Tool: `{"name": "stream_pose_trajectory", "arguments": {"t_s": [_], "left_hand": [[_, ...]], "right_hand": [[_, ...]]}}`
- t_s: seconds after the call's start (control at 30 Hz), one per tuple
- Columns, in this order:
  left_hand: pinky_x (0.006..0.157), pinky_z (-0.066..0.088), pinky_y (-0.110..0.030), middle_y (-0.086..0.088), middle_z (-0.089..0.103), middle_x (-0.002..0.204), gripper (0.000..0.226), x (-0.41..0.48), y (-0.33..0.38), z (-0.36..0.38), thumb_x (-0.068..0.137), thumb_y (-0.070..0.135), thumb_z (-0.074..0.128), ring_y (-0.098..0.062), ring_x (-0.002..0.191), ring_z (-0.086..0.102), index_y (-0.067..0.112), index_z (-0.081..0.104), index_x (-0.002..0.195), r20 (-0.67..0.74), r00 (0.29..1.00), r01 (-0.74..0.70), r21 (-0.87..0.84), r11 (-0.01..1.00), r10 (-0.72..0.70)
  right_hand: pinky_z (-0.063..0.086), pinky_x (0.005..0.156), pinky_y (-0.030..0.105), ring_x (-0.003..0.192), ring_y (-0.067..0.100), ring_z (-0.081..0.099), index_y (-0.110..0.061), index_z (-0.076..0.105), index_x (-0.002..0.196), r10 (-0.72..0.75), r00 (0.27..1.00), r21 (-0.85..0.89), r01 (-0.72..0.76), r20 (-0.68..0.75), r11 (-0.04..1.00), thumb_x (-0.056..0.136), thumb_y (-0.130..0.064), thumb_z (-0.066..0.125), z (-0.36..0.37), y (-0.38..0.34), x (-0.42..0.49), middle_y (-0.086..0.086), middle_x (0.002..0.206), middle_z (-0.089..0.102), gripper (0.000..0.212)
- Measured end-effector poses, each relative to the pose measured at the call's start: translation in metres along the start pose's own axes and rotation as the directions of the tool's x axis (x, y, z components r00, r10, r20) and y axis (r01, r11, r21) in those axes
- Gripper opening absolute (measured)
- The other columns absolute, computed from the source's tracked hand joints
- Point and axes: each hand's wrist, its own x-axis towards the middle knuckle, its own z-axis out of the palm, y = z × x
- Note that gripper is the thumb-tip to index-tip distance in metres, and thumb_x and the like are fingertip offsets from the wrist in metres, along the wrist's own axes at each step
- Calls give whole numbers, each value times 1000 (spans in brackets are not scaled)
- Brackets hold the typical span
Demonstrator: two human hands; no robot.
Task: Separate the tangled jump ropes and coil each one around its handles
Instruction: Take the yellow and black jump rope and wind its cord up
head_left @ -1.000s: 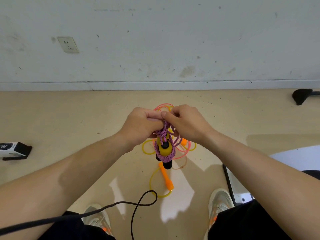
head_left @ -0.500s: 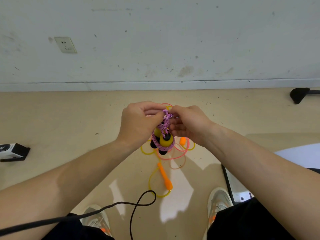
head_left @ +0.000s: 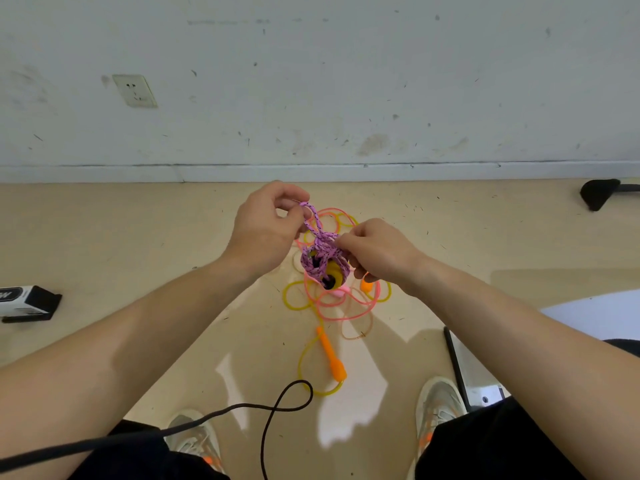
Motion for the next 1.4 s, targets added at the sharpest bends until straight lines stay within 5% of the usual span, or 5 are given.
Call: {"name": "stream_pose_trajectory", "arguments": {"t_s": [0.27,0.43,0.67,1.13,1.4], "left_hand": [[71,62,-38,-7,70,97,17,-1,14,-5,96,2,57,-22,70,74,15,66,102,167,980,-109,-13,994,110],[67,61,-31,-1,71,92,17,0,17,-11,97,1,56,-26,71,74,14,66,102,204,976,-62,-97,993,81],[67,61,-32,-1,74,88,17,2,18,-14,97,1,57,-27,73,75,15,66,99,171,985,-12,-160,987,40],[66,58,-24,-11,71,87,20,11,17,-10,95,-6,56,-11,79,70,14,61,99,99,989,-88,-175,981,106],[84,58,-36,-4,72,109,43,16,-4,1,87,11,74,-15,88,70,11,56,126,162,983,133,-309,942,-86]], "right_hand": [[47,82,29,97,9,56,-39,58,124,-385,922,-245,362,-49,899,90,-46,62,4,4,4,-10,113,55,35],[47,76,44,77,20,57,-14,67,93,-421,904,-188,426,67,885,101,-35,53,4,8,6,9,84,65,27],[34,57,36,58,9,44,-23,43,65,-416,906,-396,411,77,821,103,-39,45,19,24,8,-5,61,46,41],[50,68,40,72,25,53,-22,45,74,-317,940,-634,323,127,703,104,-48,32,21,13,9,-4,68,49,42],[41,62,37,74,28,48,-22,41,73,-324,946,-616,276,36,738,106,-41,29,20,9,13,-4,68,43,40]]}}
